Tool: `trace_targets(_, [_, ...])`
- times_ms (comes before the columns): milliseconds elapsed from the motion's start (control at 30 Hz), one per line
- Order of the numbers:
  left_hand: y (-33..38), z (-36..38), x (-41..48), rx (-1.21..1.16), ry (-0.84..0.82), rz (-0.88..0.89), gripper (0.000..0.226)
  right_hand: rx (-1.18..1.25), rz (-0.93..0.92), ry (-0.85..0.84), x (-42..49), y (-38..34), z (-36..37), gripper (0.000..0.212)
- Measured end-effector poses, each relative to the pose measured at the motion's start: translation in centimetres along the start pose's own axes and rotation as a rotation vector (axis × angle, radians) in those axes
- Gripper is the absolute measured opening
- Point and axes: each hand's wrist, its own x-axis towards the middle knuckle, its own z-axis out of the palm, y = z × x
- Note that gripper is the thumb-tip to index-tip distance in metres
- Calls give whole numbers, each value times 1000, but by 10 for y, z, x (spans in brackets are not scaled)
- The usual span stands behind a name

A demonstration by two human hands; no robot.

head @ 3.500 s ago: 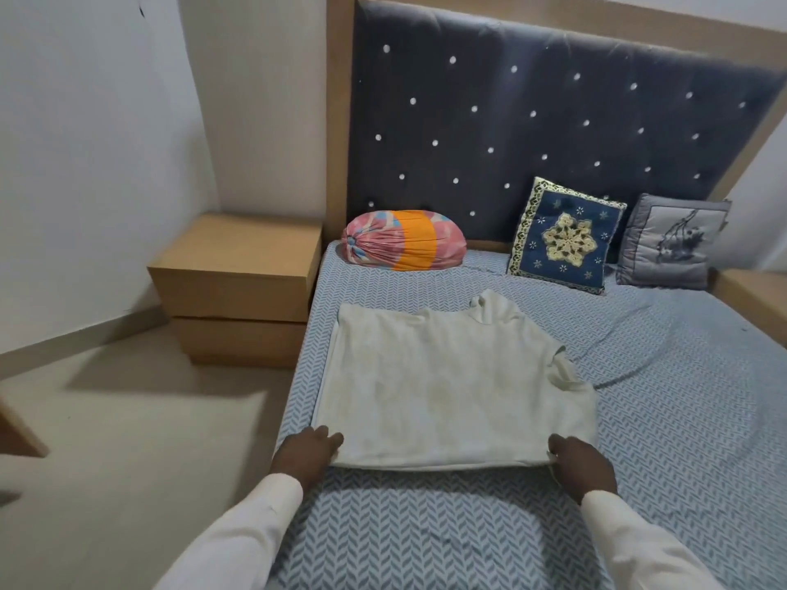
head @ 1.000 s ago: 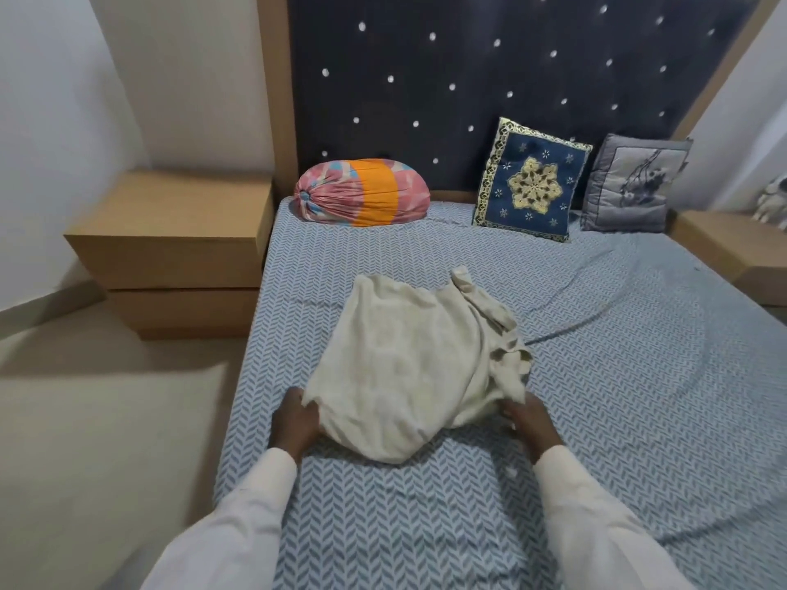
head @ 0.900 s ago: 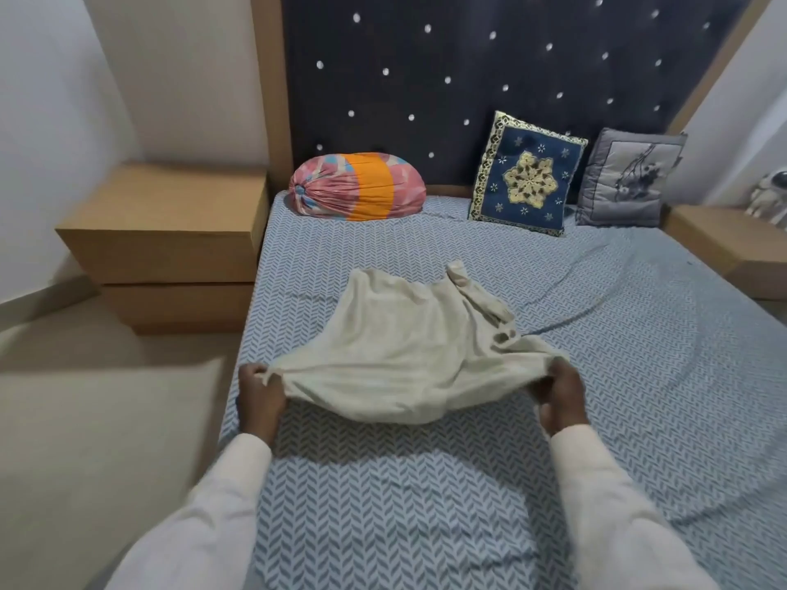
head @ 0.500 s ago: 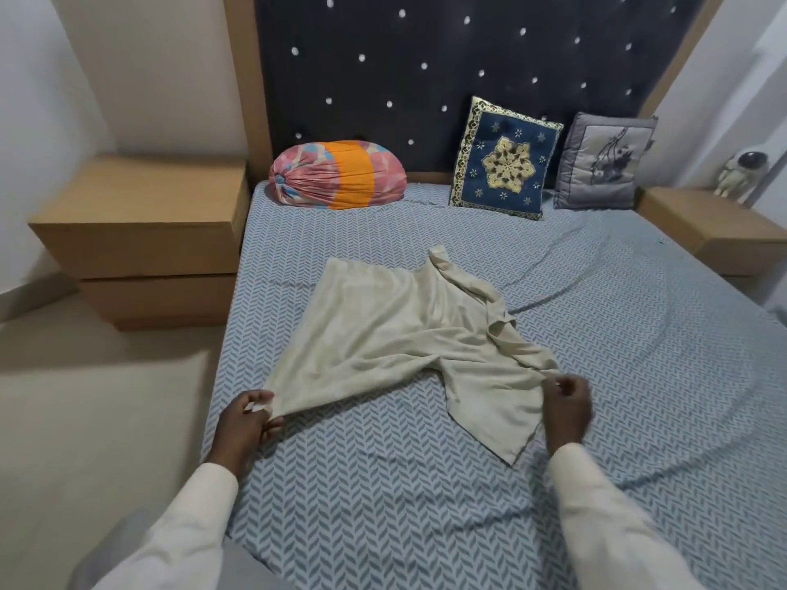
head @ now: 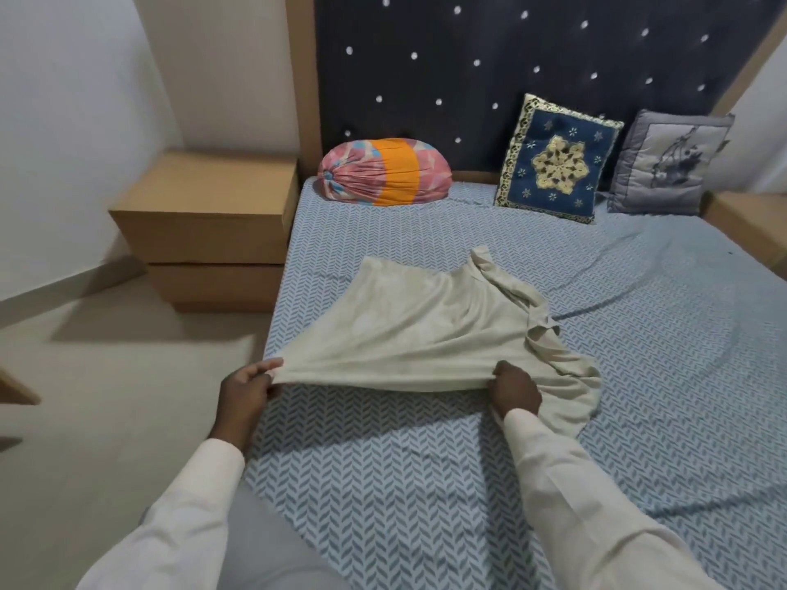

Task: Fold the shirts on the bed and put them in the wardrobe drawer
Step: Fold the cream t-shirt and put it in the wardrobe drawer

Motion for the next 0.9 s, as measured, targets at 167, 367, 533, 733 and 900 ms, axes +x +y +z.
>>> trace_targets(167, [-4,-31,4,470,-158,-3,32,-72,-165,-427,-11,20,-46,33])
trace_targets(367, [-18,-28,-34,1709,-566,-99,41,-236,-47,-1030,-76,48,-57,4])
trace_targets(533, [0,-10,-35,1798,-700,-227,35,-243,163,-1232,-86,69,-37,64])
trace_targets(733, [38,38,11,133,-167,-335,24,-94,73,-402,-6,41,-93,46])
trace_targets(900, [198,141,52,-517,-142,213,15,1122,55,242,78,-40,-229,36])
